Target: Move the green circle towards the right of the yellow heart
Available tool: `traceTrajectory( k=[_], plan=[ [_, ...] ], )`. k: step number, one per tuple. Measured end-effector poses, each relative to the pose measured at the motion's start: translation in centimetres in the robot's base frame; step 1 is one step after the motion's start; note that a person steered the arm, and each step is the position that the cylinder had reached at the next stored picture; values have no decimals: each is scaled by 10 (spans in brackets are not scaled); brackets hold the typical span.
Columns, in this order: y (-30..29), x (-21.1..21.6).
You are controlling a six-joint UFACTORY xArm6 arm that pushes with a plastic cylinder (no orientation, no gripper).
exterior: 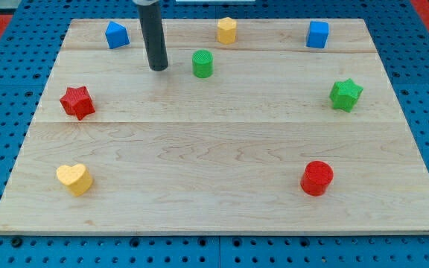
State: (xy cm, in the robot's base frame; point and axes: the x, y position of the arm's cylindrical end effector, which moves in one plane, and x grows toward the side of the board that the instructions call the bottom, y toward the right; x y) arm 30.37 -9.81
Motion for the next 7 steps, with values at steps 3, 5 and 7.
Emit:
traceTrajectory(
  k=[3,5,7],
  plan=[
    [107,70],
    [145,43],
    [146,136]
  ],
)
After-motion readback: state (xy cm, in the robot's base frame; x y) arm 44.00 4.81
